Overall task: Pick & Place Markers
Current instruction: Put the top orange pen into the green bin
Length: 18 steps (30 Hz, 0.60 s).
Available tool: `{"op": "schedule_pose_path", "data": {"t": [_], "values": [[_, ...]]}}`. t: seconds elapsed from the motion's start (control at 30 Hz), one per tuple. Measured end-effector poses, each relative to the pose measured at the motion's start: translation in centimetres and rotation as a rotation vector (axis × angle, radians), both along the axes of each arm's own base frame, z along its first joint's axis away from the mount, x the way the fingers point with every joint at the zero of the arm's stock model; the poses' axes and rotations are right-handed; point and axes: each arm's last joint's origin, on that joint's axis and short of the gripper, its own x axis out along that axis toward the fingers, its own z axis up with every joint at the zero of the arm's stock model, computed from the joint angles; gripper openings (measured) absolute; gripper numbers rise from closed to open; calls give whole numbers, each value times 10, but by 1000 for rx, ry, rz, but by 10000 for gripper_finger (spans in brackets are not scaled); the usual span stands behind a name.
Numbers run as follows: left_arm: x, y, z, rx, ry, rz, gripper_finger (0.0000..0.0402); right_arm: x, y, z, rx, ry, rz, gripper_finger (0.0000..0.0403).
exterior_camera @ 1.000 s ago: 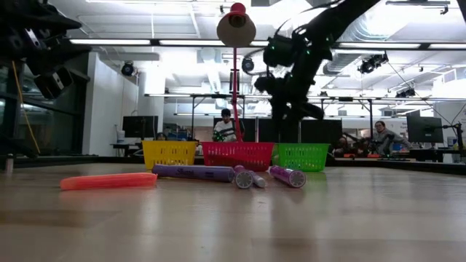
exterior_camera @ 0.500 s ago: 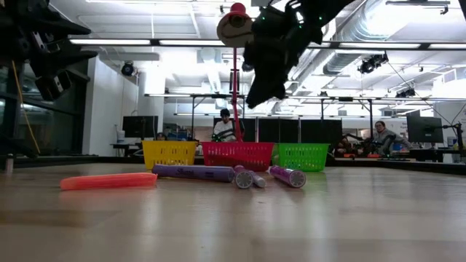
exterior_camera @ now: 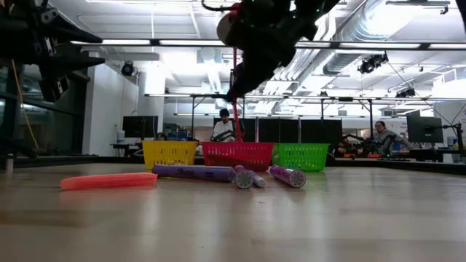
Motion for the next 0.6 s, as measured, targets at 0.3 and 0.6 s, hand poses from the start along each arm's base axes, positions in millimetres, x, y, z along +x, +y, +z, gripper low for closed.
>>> {"op": "schedule_pose_path", "data": {"t": [0.3,0.6], "values": [[0,0,-3,23,29,22,147,27,19,-44,-7,9,53,169],[0,0,-2,12,22,19,147,28,32,-67,24,120,88,169]]}}
